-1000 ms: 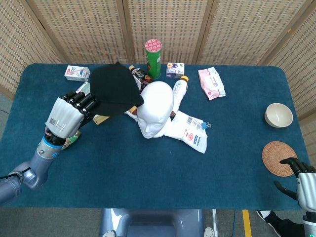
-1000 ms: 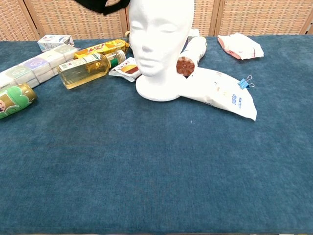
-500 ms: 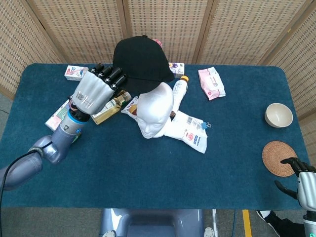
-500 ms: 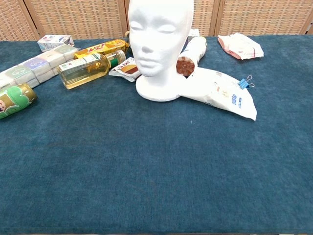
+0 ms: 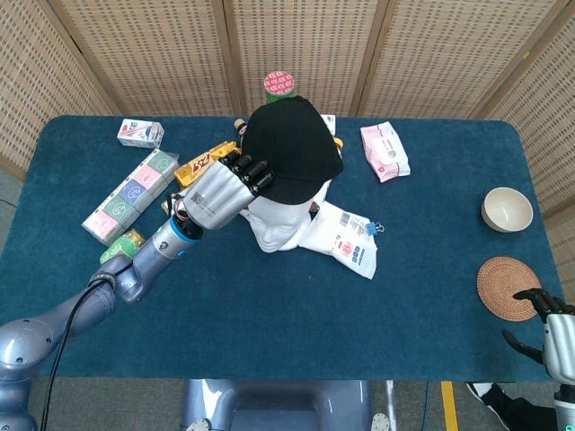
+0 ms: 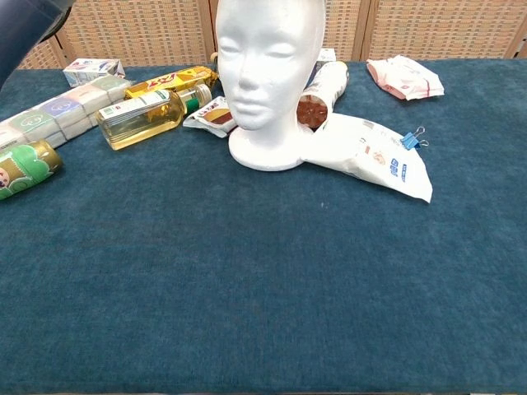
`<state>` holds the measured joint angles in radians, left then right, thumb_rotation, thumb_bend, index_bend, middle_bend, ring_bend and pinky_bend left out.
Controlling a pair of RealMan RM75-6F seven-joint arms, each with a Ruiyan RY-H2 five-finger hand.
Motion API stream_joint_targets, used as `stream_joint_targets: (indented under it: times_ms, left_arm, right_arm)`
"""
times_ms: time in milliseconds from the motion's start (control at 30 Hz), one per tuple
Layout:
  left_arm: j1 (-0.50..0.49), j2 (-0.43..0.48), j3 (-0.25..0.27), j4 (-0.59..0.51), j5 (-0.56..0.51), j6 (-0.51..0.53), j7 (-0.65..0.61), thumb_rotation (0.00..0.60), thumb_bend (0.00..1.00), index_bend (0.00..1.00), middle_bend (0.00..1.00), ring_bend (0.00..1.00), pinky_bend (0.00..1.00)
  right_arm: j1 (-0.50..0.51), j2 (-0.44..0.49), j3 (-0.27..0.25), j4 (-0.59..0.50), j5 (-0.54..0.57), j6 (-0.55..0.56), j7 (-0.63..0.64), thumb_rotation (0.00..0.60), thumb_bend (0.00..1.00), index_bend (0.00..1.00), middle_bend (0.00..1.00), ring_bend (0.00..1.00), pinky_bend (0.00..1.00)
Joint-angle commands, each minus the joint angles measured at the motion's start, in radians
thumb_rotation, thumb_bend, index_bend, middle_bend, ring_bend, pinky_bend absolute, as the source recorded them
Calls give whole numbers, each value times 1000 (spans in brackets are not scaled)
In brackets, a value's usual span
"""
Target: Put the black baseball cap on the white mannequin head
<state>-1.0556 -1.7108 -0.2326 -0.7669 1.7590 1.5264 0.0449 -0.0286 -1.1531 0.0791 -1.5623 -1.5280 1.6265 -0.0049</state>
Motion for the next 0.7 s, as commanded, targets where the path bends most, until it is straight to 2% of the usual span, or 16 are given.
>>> stream_joint_targets:
  times_ms: [33,333,567,667,700]
  left_arm:
    - [16,-22,29,23,17,33,-6,600,481,817,713,644,778]
    - [66,-20,85,22,38,110,-6,600,473,818,713,644,763]
    - [88,-3,120,-7,48,100,33,600,459,818,713,642,740]
    - [94,10,125,-38,35,67,60,600,438,793,701,587,700]
    - [96,15,125,-54,28,54,70,600,429,753,675,552,682]
  right_arm:
    - [0,0,-2,1,1,-3,1,600,81,380,390,464,525]
    - [-2,0,-2,0,0,-1,1,600,80,379,389,465,525]
    - [0,0,-3,-3,-7,-1,-1,600,81,380,390,466,525]
    - [-1,0,-3,-5,-7,0,-2,600,82,379,390,466,525]
    - [-2,0,-4,-6,-7,1,-2,600,81,379,390,466,525]
